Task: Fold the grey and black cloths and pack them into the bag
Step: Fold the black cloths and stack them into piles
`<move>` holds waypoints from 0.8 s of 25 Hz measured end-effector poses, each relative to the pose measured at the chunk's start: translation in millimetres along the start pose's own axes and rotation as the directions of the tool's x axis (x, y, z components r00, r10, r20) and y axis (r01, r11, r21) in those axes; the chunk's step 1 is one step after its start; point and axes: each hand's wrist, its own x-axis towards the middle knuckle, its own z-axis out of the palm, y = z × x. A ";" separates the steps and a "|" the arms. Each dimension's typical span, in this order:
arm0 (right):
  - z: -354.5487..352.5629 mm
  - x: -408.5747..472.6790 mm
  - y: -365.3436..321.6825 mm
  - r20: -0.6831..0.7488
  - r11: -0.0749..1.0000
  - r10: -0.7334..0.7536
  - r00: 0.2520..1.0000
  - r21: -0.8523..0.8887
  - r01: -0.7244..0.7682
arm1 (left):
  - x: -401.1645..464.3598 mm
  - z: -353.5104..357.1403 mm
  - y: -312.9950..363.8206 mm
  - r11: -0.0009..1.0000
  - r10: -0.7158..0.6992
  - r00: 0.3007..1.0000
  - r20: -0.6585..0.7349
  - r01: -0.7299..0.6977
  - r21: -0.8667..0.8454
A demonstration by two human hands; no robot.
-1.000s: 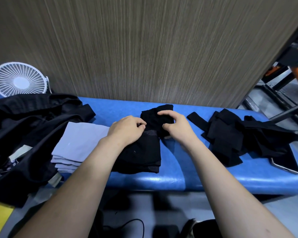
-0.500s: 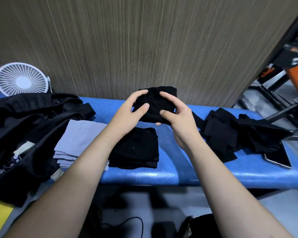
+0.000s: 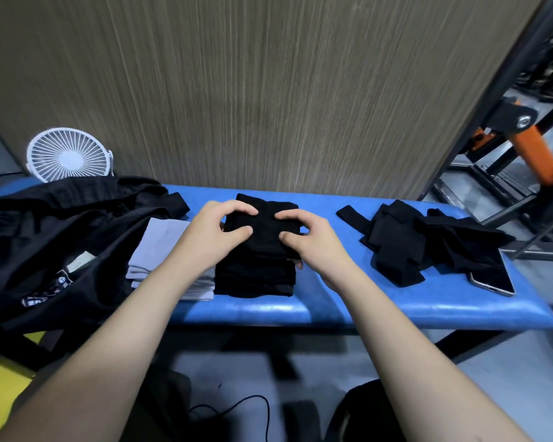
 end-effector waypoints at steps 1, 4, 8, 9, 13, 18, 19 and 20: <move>0.5 -0.8 0.7 0.006 1.000 0.008 1.000 -0.021 -0.008 | -3.2 -1.8 -1.4 1.000 -0.004 1.000 0.003 0.004 0.030; 1.0 0.6 7.4 0.025 0.991 -0.001 1.000 -0.135 0.004 | -10.8 -3.3 -7.0 0.987 0.009 1.000 0.030 -0.014 0.159; -1.1 7.8 20.4 0.112 0.877 -0.056 0.992 -0.470 0.102 | -11.1 -3.5 -16.7 0.940 -0.031 0.995 0.090 -0.002 0.340; -2.2 8.8 22.5 0.139 0.855 -0.046 0.989 -0.506 0.111 | -10.9 -3.4 -17.4 0.916 -0.040 0.994 0.099 -0.003 0.402; -7.4 14.5 32.8 0.073 0.808 -0.119 0.990 -0.573 0.139 | -8.1 -1.8 -17.5 0.821 -0.003 0.999 0.042 -0.021 0.570; -2.3 13.4 37.3 0.226 0.619 -0.238 0.945 -0.714 0.327 | -10.7 11.1 -18.0 0.742 0.016 0.974 0.226 -0.163 0.651; -0.1 13.3 39.2 0.278 0.572 -0.210 0.937 -0.742 0.348 | -11.0 14.2 -20.2 0.714 0.005 0.968 0.250 -0.179 0.677; 1.3 14.0 42.6 0.313 0.549 -0.177 0.933 -0.756 0.357 | -10.7 16.6 -23.1 0.692 -0.006 0.966 0.259 -0.183 0.698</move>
